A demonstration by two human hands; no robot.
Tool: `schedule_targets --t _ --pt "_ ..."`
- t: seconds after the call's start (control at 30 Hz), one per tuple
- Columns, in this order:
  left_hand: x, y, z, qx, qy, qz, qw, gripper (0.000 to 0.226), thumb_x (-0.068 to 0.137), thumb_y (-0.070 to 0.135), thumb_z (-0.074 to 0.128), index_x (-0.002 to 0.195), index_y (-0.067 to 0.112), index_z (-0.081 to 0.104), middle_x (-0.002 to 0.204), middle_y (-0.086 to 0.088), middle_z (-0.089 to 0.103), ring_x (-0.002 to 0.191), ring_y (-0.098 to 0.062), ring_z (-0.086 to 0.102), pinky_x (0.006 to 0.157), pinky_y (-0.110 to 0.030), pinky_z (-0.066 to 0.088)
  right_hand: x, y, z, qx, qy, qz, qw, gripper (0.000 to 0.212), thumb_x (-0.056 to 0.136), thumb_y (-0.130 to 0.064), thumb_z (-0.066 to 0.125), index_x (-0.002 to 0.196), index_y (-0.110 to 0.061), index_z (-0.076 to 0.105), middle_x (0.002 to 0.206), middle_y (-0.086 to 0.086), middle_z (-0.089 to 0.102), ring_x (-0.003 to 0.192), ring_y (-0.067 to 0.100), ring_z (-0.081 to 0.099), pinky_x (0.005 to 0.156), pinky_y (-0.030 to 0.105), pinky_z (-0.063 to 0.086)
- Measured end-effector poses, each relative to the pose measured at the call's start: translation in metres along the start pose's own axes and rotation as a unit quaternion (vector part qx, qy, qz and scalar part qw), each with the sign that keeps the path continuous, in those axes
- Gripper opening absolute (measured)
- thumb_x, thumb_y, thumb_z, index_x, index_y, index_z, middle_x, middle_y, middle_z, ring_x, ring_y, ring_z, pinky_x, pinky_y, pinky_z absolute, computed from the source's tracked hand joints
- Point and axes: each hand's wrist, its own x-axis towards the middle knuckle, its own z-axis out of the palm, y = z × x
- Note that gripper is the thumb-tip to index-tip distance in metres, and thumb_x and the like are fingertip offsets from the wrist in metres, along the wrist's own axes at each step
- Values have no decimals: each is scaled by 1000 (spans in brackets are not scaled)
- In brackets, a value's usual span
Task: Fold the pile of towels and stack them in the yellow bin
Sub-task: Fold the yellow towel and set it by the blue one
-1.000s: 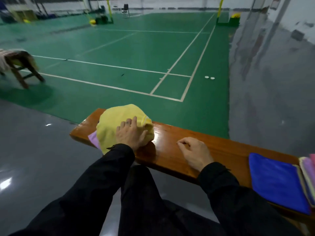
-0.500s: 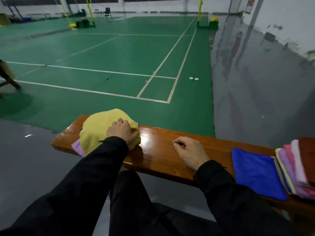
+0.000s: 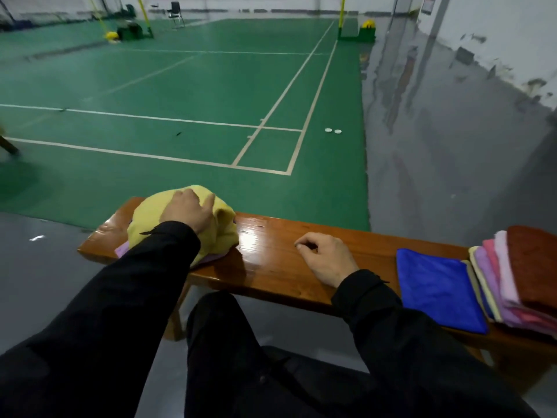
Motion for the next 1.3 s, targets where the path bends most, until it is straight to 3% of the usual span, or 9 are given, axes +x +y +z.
schedule_targets --t 0.1,0.27,0.37,0.57,0.67,0.77,0.9,1.03,1.3 --pt "-5 -4 18 59 -89 -10 994 82 85 82 38 87 4 64 99 -21 61 86 -40 60 78 -43 49 -3 -4 6 9 -16 -8 1000 18 102 -32 57 110 -29 72 104 -21 64 99 1 58 84 20 45" --pt "-17 -1 33 62 -82 27 994 22 92 27 54 107 11 57 115 -17 55 104 -41 57 88 -48 48 -3 -5 7 8 -31 -4 999 18 103 -33 57 111 -28 72 103 -21 63 99 1 57 85 20 45" --pt "-16 -4 34 -53 -55 19 997 14 91 22 59 100 11 56 106 -14 56 95 -37 58 81 -41 47 -2 1 2 4 -20 4 1000 18 103 -33 57 110 -28 73 103 -20 64 99 2 58 85 21 45" --pt "-14 -15 26 -162 -79 -21 984 36 91 28 71 118 10 55 100 -8 62 103 -36 62 84 -36 46 -3 -1 8 -6 -34 7 999 18 103 -34 57 110 -29 72 103 -19 65 100 4 60 88 24 48" --pt "-11 -11 25 -128 -128 -22 983 66 90 58 65 132 8 57 116 -13 65 110 -37 61 96 -38 47 -3 -7 12 -6 -48 -4 999 19 103 -34 57 112 -29 72 104 -19 65 99 3 59 86 22 47" --pt "-6 2 27 -26 -66 -8 997 61 96 62 45 111 8 70 122 -23 63 106 -41 59 98 -43 48 -3 -9 13 -7 -49 -5 999 19 103 -34 56 111 -28 72 106 -17 68 100 5 61 87 24 49" --pt "-15 11 29 81 -62 1 995 37 94 42 53 119 16 63 131 -15 54 117 -38 52 97 -46 44 -2 -11 10 -3 -49 -10 999 18 103 -31 57 113 -29 72 106 -19 65 100 3 59 83 19 43" --pt "-14 4 38 0 -43 14 999 22 94 24 53 108 14 68 114 -14 66 100 -37 62 82 -41 48 -1 -15 9 -1 -45 -18 999 18 103 -32 58 112 -29 73 105 -20 65 100 2 59 82 17 42" --pt "-21 -7 7 -137 121 23 983 22 104 28 45 103 11 59 95 -15 65 87 -36 59 75 -36 42 -1 -22 12 -9 -58 -16 998 19 102 -33 58 113 -27 73 108 -15 69 102 6 61 92 28 50"
